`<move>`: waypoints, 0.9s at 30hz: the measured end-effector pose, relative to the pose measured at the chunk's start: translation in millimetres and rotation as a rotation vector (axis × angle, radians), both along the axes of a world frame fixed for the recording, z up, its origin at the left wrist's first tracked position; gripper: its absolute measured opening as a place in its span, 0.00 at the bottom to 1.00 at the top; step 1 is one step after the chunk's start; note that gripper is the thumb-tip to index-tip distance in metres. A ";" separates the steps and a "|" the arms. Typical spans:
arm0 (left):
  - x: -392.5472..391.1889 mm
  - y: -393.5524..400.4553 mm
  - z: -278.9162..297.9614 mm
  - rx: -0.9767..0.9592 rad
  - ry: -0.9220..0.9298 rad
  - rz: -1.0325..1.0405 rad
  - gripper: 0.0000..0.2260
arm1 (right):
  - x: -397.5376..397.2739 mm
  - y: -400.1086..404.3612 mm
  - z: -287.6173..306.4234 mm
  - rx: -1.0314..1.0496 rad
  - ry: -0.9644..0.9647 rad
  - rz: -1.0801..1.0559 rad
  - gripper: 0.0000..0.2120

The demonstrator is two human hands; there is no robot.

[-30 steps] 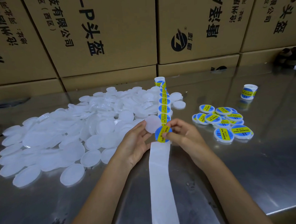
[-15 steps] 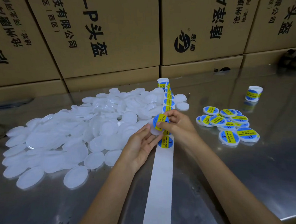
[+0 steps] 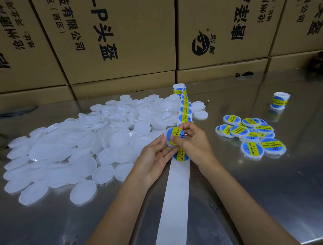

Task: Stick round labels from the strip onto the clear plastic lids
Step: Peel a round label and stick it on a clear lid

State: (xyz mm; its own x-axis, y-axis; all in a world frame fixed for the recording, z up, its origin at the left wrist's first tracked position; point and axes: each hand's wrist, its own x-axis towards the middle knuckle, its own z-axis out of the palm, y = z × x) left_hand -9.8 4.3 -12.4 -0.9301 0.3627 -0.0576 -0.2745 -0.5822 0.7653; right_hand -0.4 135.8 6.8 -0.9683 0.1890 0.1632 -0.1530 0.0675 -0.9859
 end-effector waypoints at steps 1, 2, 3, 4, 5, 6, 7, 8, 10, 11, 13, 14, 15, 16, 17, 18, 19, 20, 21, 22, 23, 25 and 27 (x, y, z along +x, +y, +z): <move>0.0 0.2 0.2 -0.001 0.002 -0.002 0.15 | -0.5 0.0 -0.8 0.003 -0.001 0.001 0.11; -0.1 0.3 0.3 0.000 0.004 -0.003 0.15 | -0.8 0.1 -1.8 0.006 0.001 0.004 0.11; -0.3 0.5 0.2 0.001 0.005 -0.004 0.15 | -0.9 -0.1 -2.5 0.009 0.006 0.006 0.11; -0.7 0.4 -0.1 0.001 0.005 -0.003 0.15 | -1.2 -0.4 -3.1 0.014 0.013 0.006 0.11; -1.1 0.3 -0.5 0.001 0.004 -0.002 0.15 | -1.6 -0.6 -3.8 0.022 0.019 0.002 0.11; -1.5 0.4 -1.0 0.001 0.004 -0.001 0.15 | -2.2 -0.8 -4.6 0.032 0.024 -0.005 0.11; -1.7 0.3 -1.4 0.000 0.004 0.000 0.15 | -2.8 -1.1 -5.4 0.041 0.027 -0.012 0.11; -2.0 0.3 -1.8 -0.001 0.003 0.000 0.15 | -3.3 -1.3 -6.1 0.048 0.029 -0.018 0.12; -2.6 0.6 -2.3 -0.001 -0.004 0.006 0.15 | -4.5 -1.5 -7.6 0.059 0.034 -0.026 0.12; -2.7 0.7 -2.5 -0.002 -0.009 0.011 0.14 | -5.0 -1.5 -8.4 0.066 0.036 -0.029 0.12; -2.6 0.8 -2.8 -0.006 -0.011 0.015 0.14 | -5.5 -1.7 -10.3 0.074 0.040 -0.031 0.13; -2.3 0.6 -2.6 -0.009 -0.010 0.016 0.14 | -5.8 -1.7 -11.0 0.079 0.041 -0.031 0.12; -1.9 0.6 -2.5 -0.013 -0.010 0.017 0.14 | -6.0 -1.8 -11.5 0.085 0.040 -0.031 0.12; -1.7 0.7 -2.1 -0.016 -0.013 0.019 0.14 | -6.2 -1.7 -11.9 0.093 0.041 -0.032 0.12; -1.4 0.9 -2.0 -0.020 -0.014 0.022 0.14 | -6.3 -1.8 -12.4 0.101 0.047 -0.033 0.12; -0.9 1.2 -1.3 -0.024 -0.015 0.025 0.14 | -6.3 -1.5 -13.4 0.114 0.059 -0.036 0.11; -0.6 1.5 -0.9 -0.029 -0.015 0.030 0.14 | -6.4 -1.1 -14.4 0.139 0.078 -0.042 0.11; -0.5 1.7 -0.7 -0.031 -0.015 0.034 0.14 | -6.5 -0.7 -15.5 0.179 0.099 -0.054 0.11; -0.6 1.7 -0.8 -0.031 -0.016 0.037 0.14 | -6.6 -0.5 -16.7 0.225 0.119 -0.071 0.10; -0.3 1.5 -0.5 -0.027 -0.018 0.041 0.14 | -6.5 -0.2 -17.7 0.270 0.139 -0.092 0.10; -0.2 1.3 -0.2 -0.018 -0.023 0.045 0.14 | -6.9 0.3 -18.4 0.312 0.157 -0.114 0.10; 0.1 0.9 0.0 0.014 -0.037 0.046 0.14 | -8.7 2.0 -18.7 0.373 0.178 -0.150 0.12; 1.3 0.3 1.0 0.051 -0.056 0.048 0.13 | -9.4 3.7 -19.1 0.374 0.185 -0.163 0.15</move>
